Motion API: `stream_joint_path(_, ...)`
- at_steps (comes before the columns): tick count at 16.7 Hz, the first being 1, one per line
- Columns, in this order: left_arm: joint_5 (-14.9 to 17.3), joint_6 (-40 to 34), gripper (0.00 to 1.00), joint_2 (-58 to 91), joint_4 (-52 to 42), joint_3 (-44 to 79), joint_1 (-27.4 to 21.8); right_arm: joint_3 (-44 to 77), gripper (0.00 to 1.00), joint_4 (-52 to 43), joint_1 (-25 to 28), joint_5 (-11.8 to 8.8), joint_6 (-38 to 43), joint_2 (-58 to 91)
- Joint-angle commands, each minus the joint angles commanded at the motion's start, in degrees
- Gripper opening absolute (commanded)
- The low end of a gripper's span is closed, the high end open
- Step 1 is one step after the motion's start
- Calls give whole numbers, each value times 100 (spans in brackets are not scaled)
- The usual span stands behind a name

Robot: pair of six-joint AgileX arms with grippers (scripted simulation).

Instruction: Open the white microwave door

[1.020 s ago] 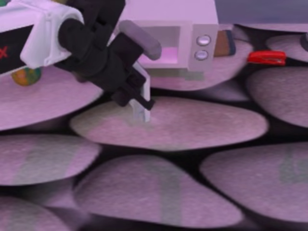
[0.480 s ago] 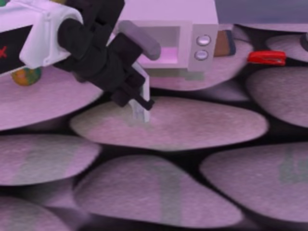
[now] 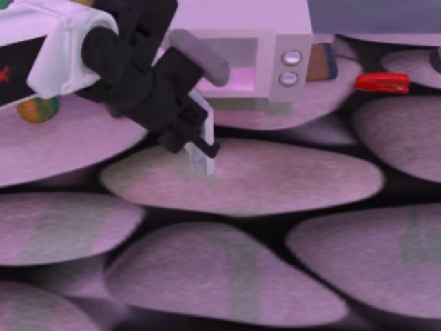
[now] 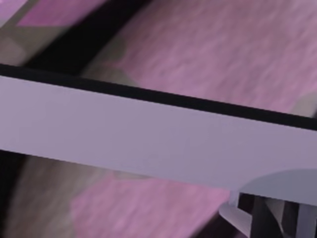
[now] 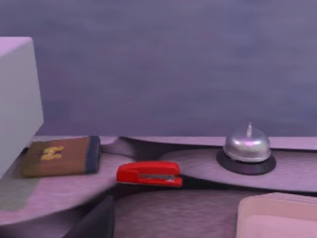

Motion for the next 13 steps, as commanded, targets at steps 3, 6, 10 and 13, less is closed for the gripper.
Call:
stream_joint_path(3,0,0,0,0,0,0,0,0,100,0,0,0,0,0)
stream_joint_path(6,36,6,0,15,-6,-22,-13,0,100,0,0,0,0,0)
stream_joint_path(10,261,510,0,-90,-104,-86,183,0,100,0,0,0,0,0)
stream_joint_path(13,488,967,0,-174,-211,-162,376,0,100,0,0,0,0,0)
